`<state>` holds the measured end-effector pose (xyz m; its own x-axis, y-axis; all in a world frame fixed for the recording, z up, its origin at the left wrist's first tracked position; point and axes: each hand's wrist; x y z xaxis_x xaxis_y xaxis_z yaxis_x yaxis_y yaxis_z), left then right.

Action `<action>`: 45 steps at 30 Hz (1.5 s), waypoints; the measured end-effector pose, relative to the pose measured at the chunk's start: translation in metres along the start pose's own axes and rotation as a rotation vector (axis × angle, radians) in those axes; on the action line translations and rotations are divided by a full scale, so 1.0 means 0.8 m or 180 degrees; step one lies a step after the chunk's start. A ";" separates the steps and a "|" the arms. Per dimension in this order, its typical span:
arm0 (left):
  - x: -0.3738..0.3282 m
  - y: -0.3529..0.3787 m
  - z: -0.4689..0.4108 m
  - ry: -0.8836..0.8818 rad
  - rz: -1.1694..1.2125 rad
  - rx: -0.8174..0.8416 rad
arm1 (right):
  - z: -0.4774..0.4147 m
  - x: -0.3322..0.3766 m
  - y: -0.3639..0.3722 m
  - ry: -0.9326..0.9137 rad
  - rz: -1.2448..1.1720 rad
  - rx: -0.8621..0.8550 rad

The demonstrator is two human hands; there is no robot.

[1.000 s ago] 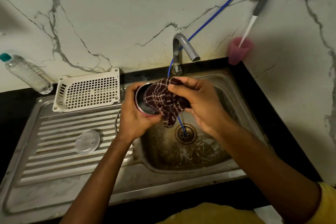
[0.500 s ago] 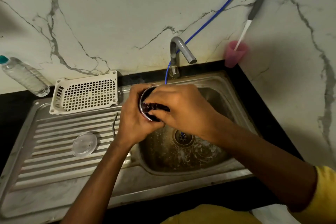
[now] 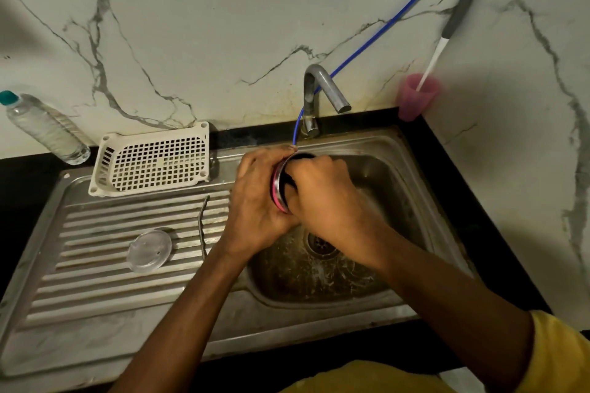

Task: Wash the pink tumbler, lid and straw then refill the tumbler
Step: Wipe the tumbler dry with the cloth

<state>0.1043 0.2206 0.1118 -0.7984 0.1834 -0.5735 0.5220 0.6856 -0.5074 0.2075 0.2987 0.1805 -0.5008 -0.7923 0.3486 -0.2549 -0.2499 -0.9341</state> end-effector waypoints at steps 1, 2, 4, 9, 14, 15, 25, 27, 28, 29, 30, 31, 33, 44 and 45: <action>0.000 0.000 0.000 -0.0011 -0.0009 -0.0031 | 0.001 -0.001 0.000 0.0028 -0.0111 0.0048; -0.001 0.001 0.000 -0.0004 -0.0007 -0.0049 | 0.003 -0.003 -0.002 0.0037 -0.0213 0.0081; 0.000 0.002 0.001 0.0049 -0.0029 -0.0027 | 0.006 -0.007 -0.004 0.0021 -0.0349 0.0155; 0.004 -0.004 -0.002 0.0105 -0.0070 0.0353 | 0.006 -0.024 -0.003 -0.0182 -0.0573 0.0121; 0.006 -0.008 -0.003 -0.0083 0.0033 0.0539 | -0.004 -0.044 -0.011 -0.0994 -0.0358 0.0360; 0.005 -0.008 -0.003 -0.0141 0.0061 0.0558 | -0.005 -0.047 -0.017 -0.1203 -0.0272 0.0412; -0.001 -0.009 -0.029 -0.0487 0.0651 0.0607 | -0.020 -0.057 -0.057 -0.2474 0.1041 0.0948; -0.002 -0.011 -0.031 -0.0399 0.0627 0.0504 | -0.017 -0.054 -0.054 -0.2318 0.0854 0.0749; -0.003 -0.011 -0.031 -0.0339 0.0589 0.0521 | -0.013 -0.052 -0.052 -0.2219 0.0753 0.0628; -0.004 -0.010 -0.029 -0.0291 0.0503 0.0562 | -0.009 -0.054 -0.045 -0.2147 0.0631 0.0521; -0.004 -0.009 -0.027 -0.0247 0.0414 0.0596 | -0.006 -0.053 -0.040 -0.2059 0.0498 0.0438; -0.004 -0.007 -0.025 -0.0198 0.0350 0.0606 | -0.003 -0.054 -0.032 -0.1975 0.0445 0.0367; -0.004 -0.002 -0.020 -0.0061 0.0212 0.0596 | -0.001 -0.044 -0.023 -0.1613 0.0521 0.0285; 0.007 0.031 0.003 -0.0116 0.0089 0.0407 | 0.005 -0.064 0.005 0.0010 -0.0861 -0.0244; 0.007 0.030 0.004 -0.0120 0.0090 0.0378 | 0.004 -0.065 0.006 -0.0041 -0.0890 -0.0299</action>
<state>0.1133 0.2361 0.0940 -0.7721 0.1734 -0.6114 0.5778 0.5920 -0.5618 0.2353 0.3372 0.1578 -0.3900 -0.7070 0.5900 -0.4573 -0.4074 -0.7905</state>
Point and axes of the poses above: each hand's wrist, its own z-axis away from the middle knuckle, its own y-axis out of the palm, x = y × z, and after that the axes turned 2 degrees about y, right-handed
